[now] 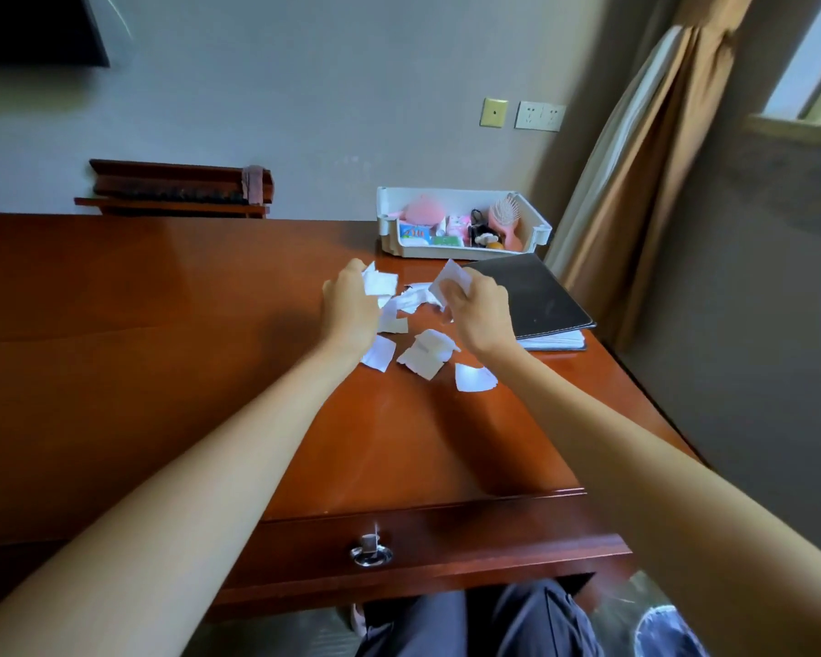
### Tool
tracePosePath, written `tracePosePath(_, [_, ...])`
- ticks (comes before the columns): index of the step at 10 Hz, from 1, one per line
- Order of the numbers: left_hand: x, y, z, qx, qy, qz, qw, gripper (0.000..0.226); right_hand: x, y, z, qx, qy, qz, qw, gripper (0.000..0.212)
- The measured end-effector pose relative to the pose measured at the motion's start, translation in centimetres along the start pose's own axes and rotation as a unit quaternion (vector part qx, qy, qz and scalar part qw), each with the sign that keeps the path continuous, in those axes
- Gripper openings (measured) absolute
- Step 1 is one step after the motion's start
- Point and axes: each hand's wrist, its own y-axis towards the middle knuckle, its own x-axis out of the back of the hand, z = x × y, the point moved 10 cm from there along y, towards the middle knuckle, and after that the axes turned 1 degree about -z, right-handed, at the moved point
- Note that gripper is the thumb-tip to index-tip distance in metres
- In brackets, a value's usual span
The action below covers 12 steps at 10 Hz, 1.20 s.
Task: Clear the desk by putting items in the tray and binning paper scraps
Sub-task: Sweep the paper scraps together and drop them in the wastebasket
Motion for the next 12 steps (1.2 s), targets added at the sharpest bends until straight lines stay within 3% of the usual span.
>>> tracePosePath(2, [-5.0,-4.4,-6.8,-0.082,-0.001,0.060,0.995,0.020,7.6,-1.7,-2.2,0.004,-0.004,-0.072,0.997,0.021])
tracePosePath(4, [-15.4,-12.9,-14.0,-0.127,-0.033,0.196,0.972,0.018,18.8,-6.8,-8.3,0.003,-0.036,-0.198,0.979,0.028])
tracePosePath(6, [-27.6,-22.9,-16.8,-0.127,-0.060,0.333,0.933,0.010,28.6,-14.5,-19.5,-0.111,-0.057,-0.286,0.950,0.023])
tracePosePath(7, [-32.9,-27.6,-16.5,-0.124,-0.043,0.381,0.915,0.025,30.7,-18.2,-24.9,-0.163,-0.089,-0.289,0.939,0.018])
tracePosePath(9, [-43.0,-33.5,-12.4,-0.095,0.031,0.467,0.879,0.015,30.3,-23.1,-35.7,-0.254,-0.101,-0.245,0.930,0.022])
tracePosePath(10, [-47.5,-35.2,-8.7,-0.060,0.061,0.493,0.866,0.013,28.8,-25.1,-41.8,-0.313,-0.132,-0.203,0.918,0.031])
tracePosePath(12, [-56.3,-37.5,-0.1,-0.017,0.157,0.521,0.839,0.027,24.1,-28.9,-52.5,-0.430,-0.181,-0.051,0.883,0.015])
